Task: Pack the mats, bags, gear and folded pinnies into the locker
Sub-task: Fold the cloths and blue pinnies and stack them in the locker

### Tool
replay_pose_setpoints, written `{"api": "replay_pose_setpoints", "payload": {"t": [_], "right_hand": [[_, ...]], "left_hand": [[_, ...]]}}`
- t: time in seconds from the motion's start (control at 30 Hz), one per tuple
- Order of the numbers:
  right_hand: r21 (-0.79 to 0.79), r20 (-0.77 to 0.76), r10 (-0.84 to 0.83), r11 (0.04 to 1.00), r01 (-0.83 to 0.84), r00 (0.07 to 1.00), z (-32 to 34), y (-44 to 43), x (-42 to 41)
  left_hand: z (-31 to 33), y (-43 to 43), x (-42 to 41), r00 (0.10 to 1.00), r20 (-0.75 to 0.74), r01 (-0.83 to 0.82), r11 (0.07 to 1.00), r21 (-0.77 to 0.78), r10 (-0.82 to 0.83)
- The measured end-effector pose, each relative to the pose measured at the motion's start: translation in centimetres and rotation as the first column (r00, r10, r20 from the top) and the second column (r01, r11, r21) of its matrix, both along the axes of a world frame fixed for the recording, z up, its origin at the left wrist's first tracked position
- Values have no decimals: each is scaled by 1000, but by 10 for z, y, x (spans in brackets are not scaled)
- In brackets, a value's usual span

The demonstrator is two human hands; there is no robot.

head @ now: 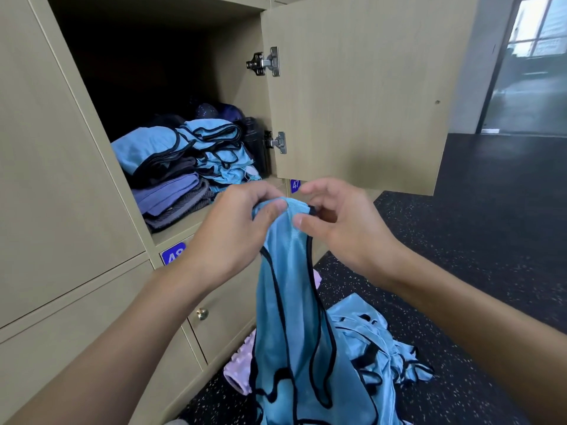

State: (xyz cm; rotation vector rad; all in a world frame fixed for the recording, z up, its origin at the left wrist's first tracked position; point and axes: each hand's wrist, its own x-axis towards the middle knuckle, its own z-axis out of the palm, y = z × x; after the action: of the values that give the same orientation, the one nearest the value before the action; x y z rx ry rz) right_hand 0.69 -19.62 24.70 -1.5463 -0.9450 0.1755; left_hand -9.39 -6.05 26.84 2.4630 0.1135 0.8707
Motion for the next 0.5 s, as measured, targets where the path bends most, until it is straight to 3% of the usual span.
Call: {"api": "replay_pose_setpoints", "payload": {"t": [0.13,0.27,0.43,0.5], "right_hand": [[-145,39,56,988,-49,998,-9,3,-1],[-107,20,72,992,-70,997,-8,5,-6],[-100,91,77,993,-68,993,-7,5,-8],[-96,83,110,990,-101,991,-8,4,-8]], "left_hand": [[2,-2,1,994,108,-13,994,-109,25],[5,-8,5,997,83,38,925,-377,-7],[10,-13,2,998,-16,60,979,-197,-64],[8,-11,1,999,10,38,981,-190,-37]]}}
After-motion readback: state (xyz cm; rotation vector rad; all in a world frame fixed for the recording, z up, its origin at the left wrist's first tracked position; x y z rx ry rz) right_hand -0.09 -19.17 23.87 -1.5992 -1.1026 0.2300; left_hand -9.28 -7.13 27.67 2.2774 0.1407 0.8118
